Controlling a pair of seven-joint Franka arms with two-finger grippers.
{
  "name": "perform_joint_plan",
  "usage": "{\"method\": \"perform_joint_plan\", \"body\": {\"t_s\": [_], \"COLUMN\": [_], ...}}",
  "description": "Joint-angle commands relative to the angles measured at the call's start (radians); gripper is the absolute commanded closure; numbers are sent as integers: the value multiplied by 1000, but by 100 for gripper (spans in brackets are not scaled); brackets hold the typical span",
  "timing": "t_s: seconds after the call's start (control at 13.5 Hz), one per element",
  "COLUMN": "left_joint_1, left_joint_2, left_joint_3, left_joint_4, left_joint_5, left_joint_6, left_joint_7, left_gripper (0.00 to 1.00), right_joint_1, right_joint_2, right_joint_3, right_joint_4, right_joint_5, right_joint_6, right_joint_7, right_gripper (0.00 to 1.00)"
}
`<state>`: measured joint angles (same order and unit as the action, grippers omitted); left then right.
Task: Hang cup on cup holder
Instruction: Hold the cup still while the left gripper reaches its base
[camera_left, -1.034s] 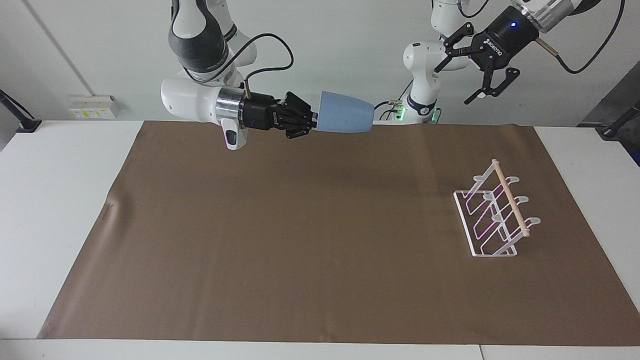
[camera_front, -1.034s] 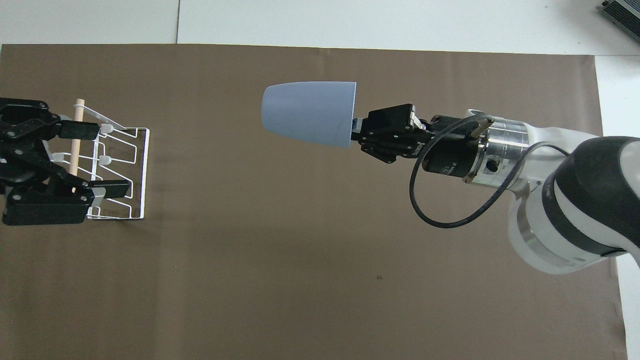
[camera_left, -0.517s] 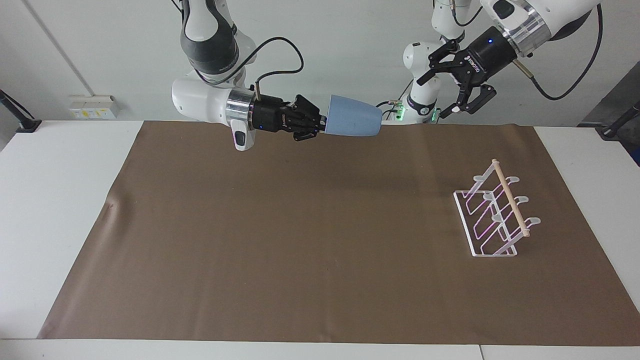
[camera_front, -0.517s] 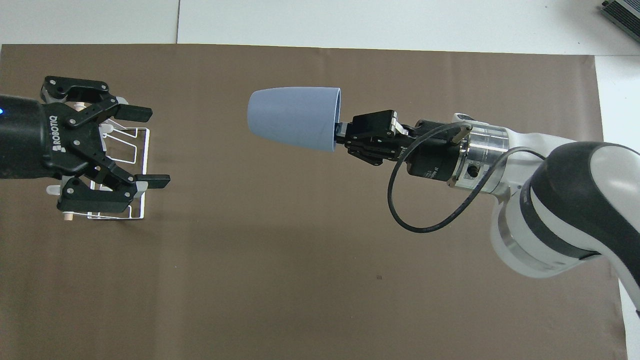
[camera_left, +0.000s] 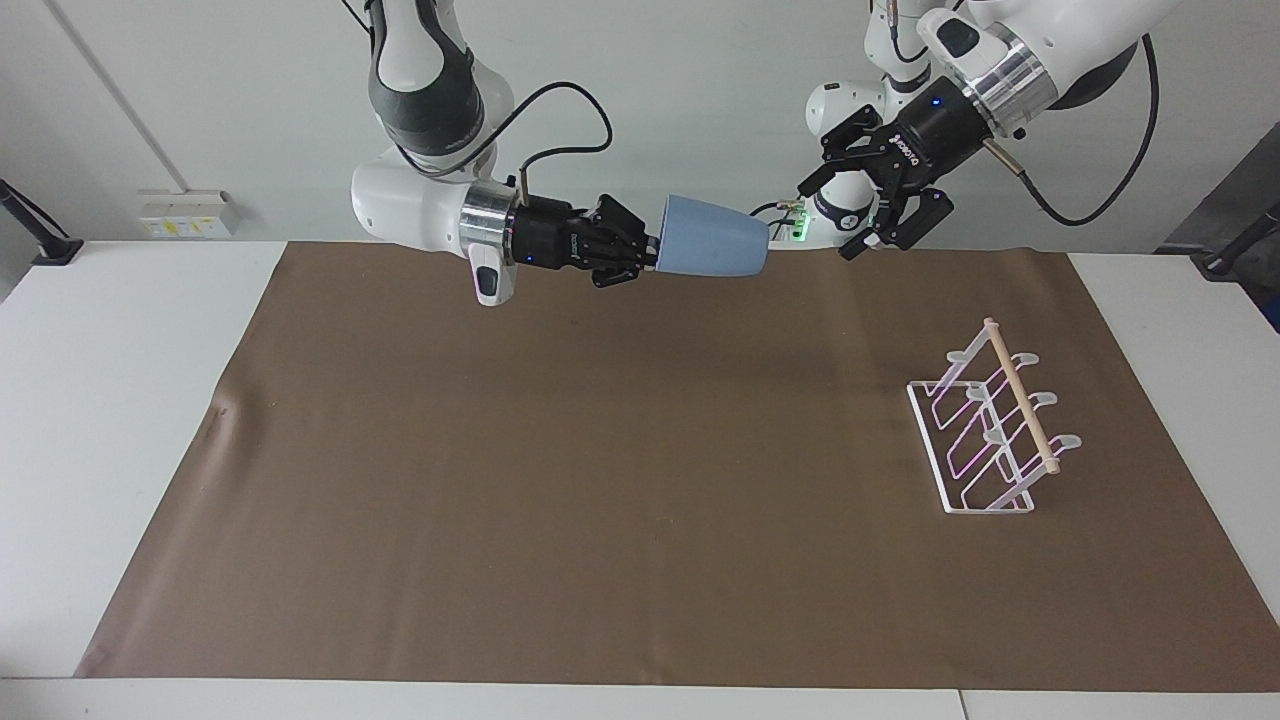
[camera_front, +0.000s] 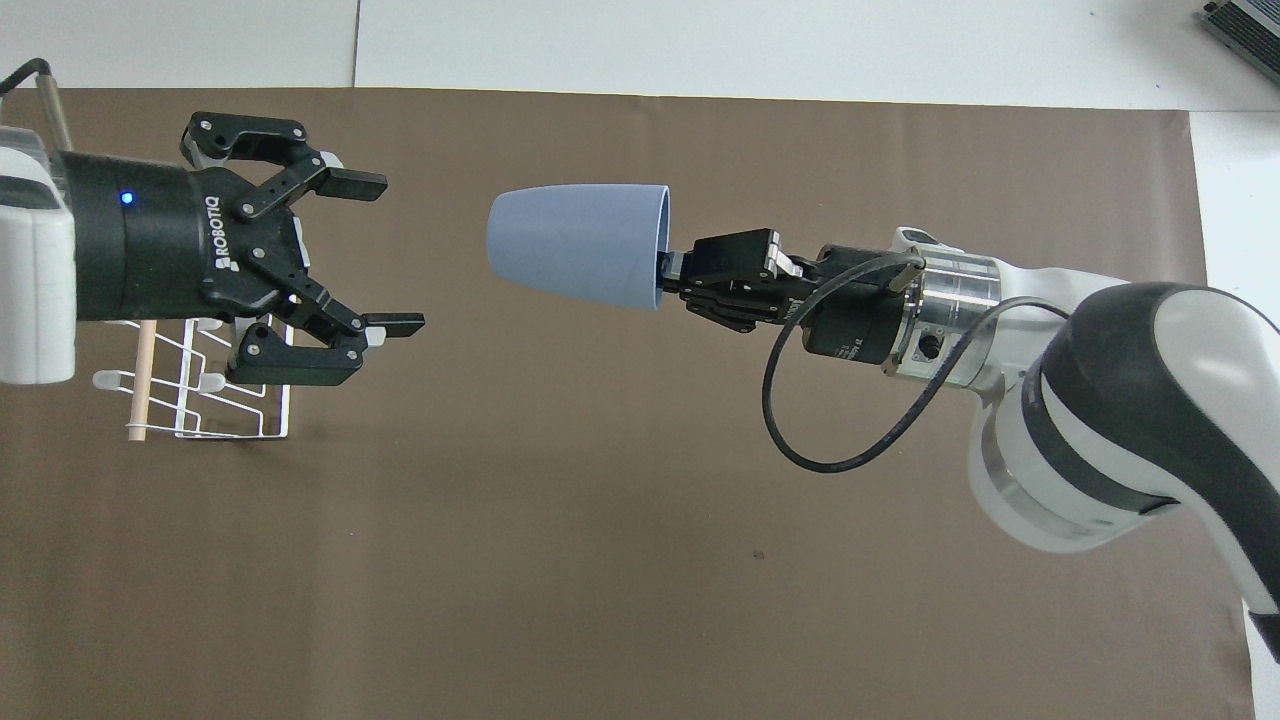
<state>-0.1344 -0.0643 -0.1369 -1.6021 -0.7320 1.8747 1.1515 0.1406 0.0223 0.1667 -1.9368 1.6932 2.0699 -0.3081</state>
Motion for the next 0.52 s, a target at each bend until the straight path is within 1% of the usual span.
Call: {"method": "perform_joint_plan", "body": {"t_s": [0.0, 0.3, 0.44], "left_joint_1": [-34, -60, -74], "left_joint_2": [6, 24, 60], "left_joint_3": [11, 10, -1], "left_joint_4": [2, 5, 19], "left_joint_5": [-15, -15, -9], "left_joint_6": [53, 86, 100], "left_joint_7": [10, 11, 8], "left_gripper": [0, 0, 0], "right_joint_1": [1, -1, -1], "right_joint_2": [-2, -1, -1], "right_joint_3": [5, 5, 5], "right_joint_4": [-7, -7, -7], "right_joint_5": [34, 34, 34], "right_joint_6": [24, 24, 24], "right_joint_7": [-42, -42, -42], "right_gripper": [100, 100, 100]}}
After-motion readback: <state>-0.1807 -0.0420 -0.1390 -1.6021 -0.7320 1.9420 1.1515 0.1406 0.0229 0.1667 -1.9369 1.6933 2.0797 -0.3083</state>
